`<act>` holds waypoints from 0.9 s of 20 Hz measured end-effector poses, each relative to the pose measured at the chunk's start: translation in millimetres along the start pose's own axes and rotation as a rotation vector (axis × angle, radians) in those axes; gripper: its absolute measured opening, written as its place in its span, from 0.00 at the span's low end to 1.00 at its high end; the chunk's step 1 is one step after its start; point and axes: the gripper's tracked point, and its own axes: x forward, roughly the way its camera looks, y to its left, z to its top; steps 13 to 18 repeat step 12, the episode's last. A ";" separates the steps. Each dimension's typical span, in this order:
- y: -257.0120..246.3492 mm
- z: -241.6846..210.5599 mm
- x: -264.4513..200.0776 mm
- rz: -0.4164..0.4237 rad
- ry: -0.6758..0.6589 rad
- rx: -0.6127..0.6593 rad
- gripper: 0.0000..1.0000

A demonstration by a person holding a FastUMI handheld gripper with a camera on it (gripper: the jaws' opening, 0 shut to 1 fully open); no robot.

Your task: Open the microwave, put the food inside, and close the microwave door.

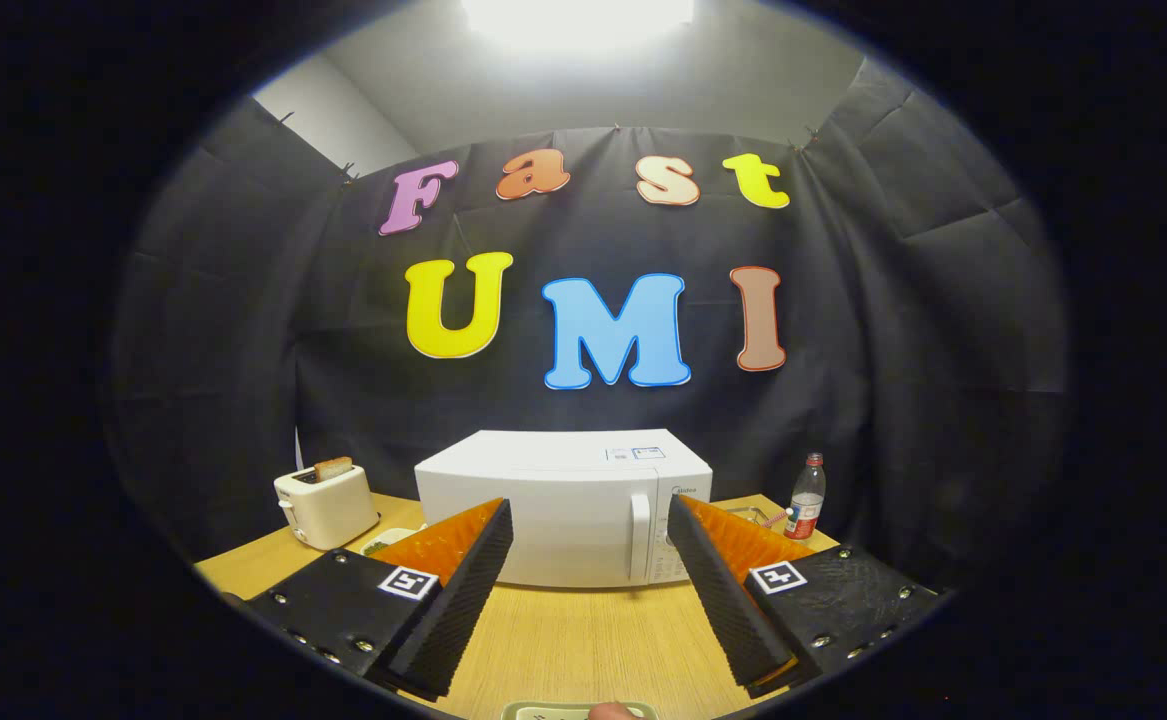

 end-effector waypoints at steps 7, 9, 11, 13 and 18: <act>10.7 11.7 -3.0 0.007 -0.037 -0.013 0.98; 13.5 13.4 -3.0 0.009 -0.040 -0.010 0.98; 16.7 12.9 -3.2 0.013 -0.037 -0.004 0.98; 18.3 12.7 -2.6 0.016 -0.038 -0.003 0.98; 18.3 12.7 -2.6 0.016 -0.038 -0.003 0.98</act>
